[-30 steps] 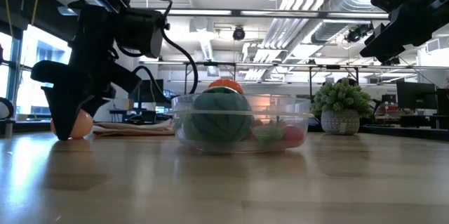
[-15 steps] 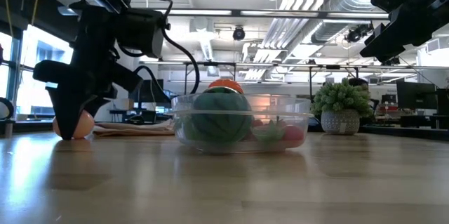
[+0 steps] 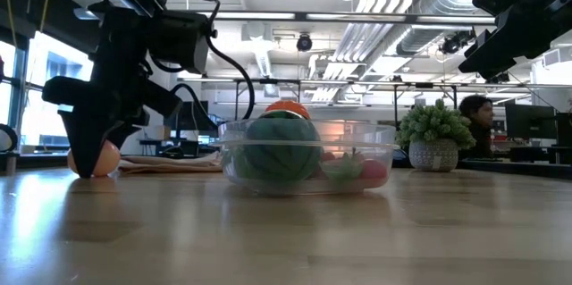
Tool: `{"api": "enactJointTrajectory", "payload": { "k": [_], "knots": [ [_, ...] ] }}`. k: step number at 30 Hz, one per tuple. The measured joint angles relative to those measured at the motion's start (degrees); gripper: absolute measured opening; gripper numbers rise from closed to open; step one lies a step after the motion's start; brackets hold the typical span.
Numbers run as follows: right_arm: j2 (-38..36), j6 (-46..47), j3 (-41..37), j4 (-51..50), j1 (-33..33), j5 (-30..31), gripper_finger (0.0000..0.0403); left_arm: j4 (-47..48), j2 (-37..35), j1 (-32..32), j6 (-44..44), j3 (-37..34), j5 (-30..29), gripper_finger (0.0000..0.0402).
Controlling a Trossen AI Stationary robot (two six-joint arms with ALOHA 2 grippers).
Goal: Pick and placing Produce into tupperware
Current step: Put the peach into the transparent bin
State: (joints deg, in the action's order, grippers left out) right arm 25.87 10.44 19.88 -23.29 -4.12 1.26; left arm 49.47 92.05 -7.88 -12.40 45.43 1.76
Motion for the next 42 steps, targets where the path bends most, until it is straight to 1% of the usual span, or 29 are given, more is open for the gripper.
{"api": "enactJointTrajectory", "payload": {
  "k": [4, 6, 13, 21, 23, 28, 30, 36, 38, 42],
  "knots": [
    [-0.02, 0.00, 0.00, 0.00, -0.01, 0.00, 0.0068, -0.01, 0.00, 0.00, 0.00, 0.00, 0.04, 0.0222],
    [0.00, 0.00, 0.00, 0.00, -0.02, 0.00, 0.0068, -0.02, 0.00, 0.00, 0.02, 0.02, 0.11, 0.0218],
    [-0.02, 0.00, 0.00, 0.00, 0.00, 0.00, 0.0068, -0.13, 0.00, 0.00, 0.01, 0.00, 0.13, 0.0244],
    [-0.02, 0.00, -0.01, 0.00, -0.01, 0.00, 0.0068, -0.13, 0.00, 0.00, 0.00, 0.00, 0.15, 0.0216],
    [-0.02, 0.00, 0.00, 0.00, -0.02, 0.00, 0.0068, -0.13, 0.00, 0.00, -0.01, 0.00, 0.15, 0.0218],
    [-0.01, 0.00, -0.01, 0.00, -0.01, 0.00, 0.0068, -0.22, 0.02, 0.00, -0.02, 0.00, 0.15, 0.0243],
    [-0.01, 0.00, -0.01, 0.00, -0.01, 0.00, 0.0068, -0.26, 0.02, 0.00, -0.02, 0.00, 0.17, 0.0241],
    [0.00, 0.00, -0.02, 0.00, -0.02, 0.00, 0.0068, -0.26, 0.02, 0.00, -0.04, 0.00, 0.17, 0.0215],
    [0.00, 0.00, 0.00, 0.00, -0.02, 0.00, 0.0068, -0.26, 0.02, 0.00, -0.10, 0.00, 0.17, 0.0216],
    [0.00, 0.00, -0.02, 0.00, -0.02, 0.00, 0.0068, -0.39, 0.02, 0.00, -0.48, 0.00, 0.17, 0.0239]
  ]
}}
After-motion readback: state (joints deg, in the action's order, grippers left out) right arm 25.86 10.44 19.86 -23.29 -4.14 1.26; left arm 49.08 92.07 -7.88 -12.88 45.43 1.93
